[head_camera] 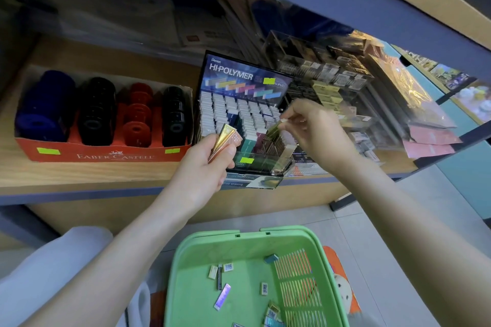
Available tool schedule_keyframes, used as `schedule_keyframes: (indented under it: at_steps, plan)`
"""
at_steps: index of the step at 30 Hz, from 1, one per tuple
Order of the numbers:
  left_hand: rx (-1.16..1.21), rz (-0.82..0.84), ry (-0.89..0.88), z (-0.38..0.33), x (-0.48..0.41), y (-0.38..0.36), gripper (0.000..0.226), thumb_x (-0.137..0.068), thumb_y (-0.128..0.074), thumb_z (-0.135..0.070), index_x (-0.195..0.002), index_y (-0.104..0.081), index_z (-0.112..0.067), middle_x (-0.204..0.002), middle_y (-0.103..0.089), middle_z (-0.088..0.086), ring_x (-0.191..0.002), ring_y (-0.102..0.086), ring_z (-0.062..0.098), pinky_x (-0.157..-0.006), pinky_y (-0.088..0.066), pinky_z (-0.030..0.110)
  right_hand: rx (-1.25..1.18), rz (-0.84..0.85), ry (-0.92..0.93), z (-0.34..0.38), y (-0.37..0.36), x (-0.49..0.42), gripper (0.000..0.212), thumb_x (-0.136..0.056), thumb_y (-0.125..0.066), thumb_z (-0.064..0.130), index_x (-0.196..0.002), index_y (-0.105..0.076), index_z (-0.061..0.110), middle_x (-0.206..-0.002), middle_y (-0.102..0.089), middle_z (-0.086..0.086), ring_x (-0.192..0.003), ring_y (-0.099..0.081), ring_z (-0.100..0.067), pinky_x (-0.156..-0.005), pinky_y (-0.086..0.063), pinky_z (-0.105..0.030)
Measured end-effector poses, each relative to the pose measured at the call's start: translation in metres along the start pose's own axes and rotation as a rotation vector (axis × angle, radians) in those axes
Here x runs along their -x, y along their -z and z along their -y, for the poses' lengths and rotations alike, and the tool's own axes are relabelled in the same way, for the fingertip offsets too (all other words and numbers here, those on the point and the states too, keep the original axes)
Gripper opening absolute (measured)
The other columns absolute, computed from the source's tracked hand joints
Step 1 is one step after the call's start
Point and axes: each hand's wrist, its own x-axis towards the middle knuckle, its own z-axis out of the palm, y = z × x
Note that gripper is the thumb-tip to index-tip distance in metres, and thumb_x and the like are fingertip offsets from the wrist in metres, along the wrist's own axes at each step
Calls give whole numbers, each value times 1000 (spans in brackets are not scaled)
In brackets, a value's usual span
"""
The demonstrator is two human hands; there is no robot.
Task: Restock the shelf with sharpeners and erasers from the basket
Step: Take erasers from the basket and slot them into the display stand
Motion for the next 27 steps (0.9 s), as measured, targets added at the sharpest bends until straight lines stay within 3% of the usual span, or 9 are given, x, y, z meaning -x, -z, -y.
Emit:
schedule_keyframes:
  at_steps: [3,9,11,13,16,22,25,27]
  plan:
    - [-1,1,3,-1,1,0,13,-99,-43,-17,-93,-55,-16,-70,-50,-2,-44,-37,1,-40,-29,13,-2,78,-71,4,8,-4,10,-85,-68,10,-82,-61,16,-72,-59,11,-65,-54,4,-62,-42,-10]
    - [215,13,126,-3,-3,1,25,-99,-35,-4,-84,-54,-9,-59,-49,-3,-39,-34,5,-36,-23,16,-16,200,-140,5,9,-6,13,-85,-69,7,-79,-63,17,-65,-58,21,-63,-55,16,-60,-39,-2]
    - [215,16,118,-3,-4,1,26,-98,-32,-2,-88,-55,-6,-65,-48,5,-43,-35,7,-39,-24,18,29,204,-120,6,2,-7,15,-83,-71,9,-77,-63,20,-65,-56,21,-62,-56,10,-62,-43,-9]
    - [145,17,88,-1,-2,0,24,-100,-34,-9,-91,-56,-8,-72,-50,11,-49,-38,11,-45,-31,23,83,199,-93,7,-6,-7,11,-81,-73,11,-79,-66,19,-72,-55,17,-65,-55,1,-66,-50,-26]
    - [57,30,34,1,-1,-1,18,-101,-41,-20,-98,-58,-18,-77,-63,-1,-51,-46,8,-53,-43,20,165,196,-90,11,-11,-6,11,-80,-74,14,-89,-69,16,-78,-52,13,-72,-54,-7,-69,-51,-32]
    - [89,39,-3,2,-1,0,13,-98,-47,-13,-102,-59,-17,-86,-70,-4,-56,-56,4,-49,-46,18,274,112,-71,11,-12,-2,13,-82,-71,17,-93,-64,17,-95,-59,3,-93,-53,-17,-68,-46,-31]
    - [100,39,-9,2,-1,0,14,-97,-48,-11,-103,-60,-17,-84,-71,-3,-55,-56,5,-47,-45,18,47,3,-115,23,-11,4,7,-89,-64,24,-86,-63,18,-88,-57,5,-73,-51,-3,-62,-38,-11]
    - [93,42,-19,3,-2,0,14,-96,-50,-10,-100,-61,-18,-80,-71,-2,-51,-53,6,-45,-43,17,-173,25,-164,39,-8,11,7,-91,-61,27,-86,-64,22,-81,-61,7,-68,-52,-2,-60,-37,-7]
